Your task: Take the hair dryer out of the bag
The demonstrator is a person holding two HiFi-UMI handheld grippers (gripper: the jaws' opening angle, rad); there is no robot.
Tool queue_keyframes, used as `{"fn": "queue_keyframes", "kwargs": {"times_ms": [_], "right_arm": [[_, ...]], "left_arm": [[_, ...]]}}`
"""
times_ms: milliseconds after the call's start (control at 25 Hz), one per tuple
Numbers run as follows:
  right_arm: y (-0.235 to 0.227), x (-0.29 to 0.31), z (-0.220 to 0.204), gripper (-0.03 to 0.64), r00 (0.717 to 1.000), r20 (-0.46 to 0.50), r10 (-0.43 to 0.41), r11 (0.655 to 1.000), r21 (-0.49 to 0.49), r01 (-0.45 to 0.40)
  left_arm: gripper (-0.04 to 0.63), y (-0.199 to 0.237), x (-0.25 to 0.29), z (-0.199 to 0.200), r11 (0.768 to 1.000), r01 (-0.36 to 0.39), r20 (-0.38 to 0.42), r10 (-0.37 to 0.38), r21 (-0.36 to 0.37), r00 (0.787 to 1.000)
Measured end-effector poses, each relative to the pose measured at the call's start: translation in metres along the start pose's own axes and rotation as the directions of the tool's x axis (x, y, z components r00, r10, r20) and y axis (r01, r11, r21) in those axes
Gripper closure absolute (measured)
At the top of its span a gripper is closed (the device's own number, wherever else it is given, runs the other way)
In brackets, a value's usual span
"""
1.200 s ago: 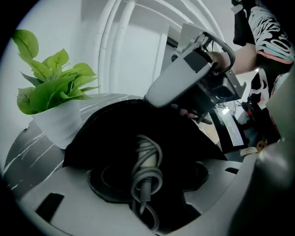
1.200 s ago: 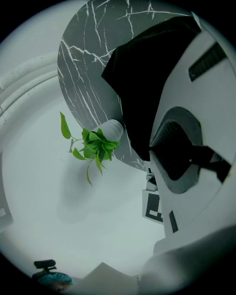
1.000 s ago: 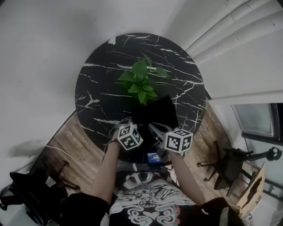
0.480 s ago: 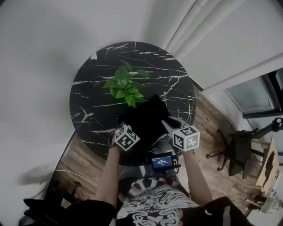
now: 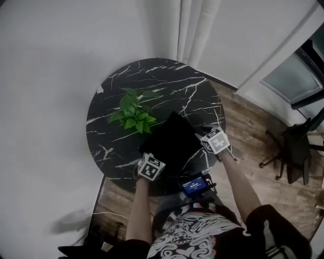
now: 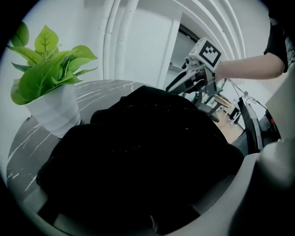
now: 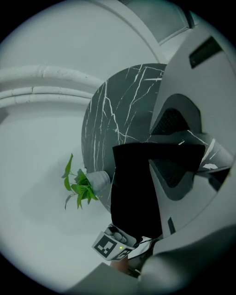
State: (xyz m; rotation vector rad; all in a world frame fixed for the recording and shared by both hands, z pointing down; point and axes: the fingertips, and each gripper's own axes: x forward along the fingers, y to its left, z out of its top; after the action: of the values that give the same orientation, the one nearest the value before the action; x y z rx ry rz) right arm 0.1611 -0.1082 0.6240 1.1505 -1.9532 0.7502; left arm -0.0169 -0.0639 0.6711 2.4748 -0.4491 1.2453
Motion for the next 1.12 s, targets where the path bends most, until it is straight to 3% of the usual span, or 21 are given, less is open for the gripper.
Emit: {"fn": "queue_keyframes", "kwargs": {"times_ms": [200, 520, 640, 760, 1120], "right_arm": [[0.001, 0.023, -0.009, 0.483, 0.998, -0.050, 0.046, 0.998, -0.047, -0.048], [-0.007, 0.044, -0.028, 0.483, 0.989, -0.145, 0.010, 0.991, -0.133, -0.030], [-0.005, 0.046, -0.025, 0.483, 0.989, -0.147, 0.012, 0.994, -0.110, -0.029], [0.009, 0.049, -0.032, 0.484, 0.982, -0.176, 0.074, 0.995, -0.051, -0.084], [0.014, 0.051, -0.038, 0.483, 0.978, -0.190, 0.090, 0.995, -0.024, -0.097]], "left_arm": [[0.373, -0.004, 0.000, 0.000, 1.000, -0.001, -0.004, 0.001, -0.003, 1.000], [0.373, -0.003, 0.001, 0.000, 0.999, -0.041, -0.016, 0.041, -0.017, 0.999], [0.373, 0.000, 0.001, 0.001, 0.999, -0.051, -0.018, 0.050, -0.017, 0.999], [0.373, -0.001, 0.001, 0.000, 0.998, -0.055, -0.024, 0.055, -0.014, 0.998], [0.373, -0.002, 0.001, -0.003, 0.997, -0.068, -0.034, 0.068, -0.022, 0.997]]}}
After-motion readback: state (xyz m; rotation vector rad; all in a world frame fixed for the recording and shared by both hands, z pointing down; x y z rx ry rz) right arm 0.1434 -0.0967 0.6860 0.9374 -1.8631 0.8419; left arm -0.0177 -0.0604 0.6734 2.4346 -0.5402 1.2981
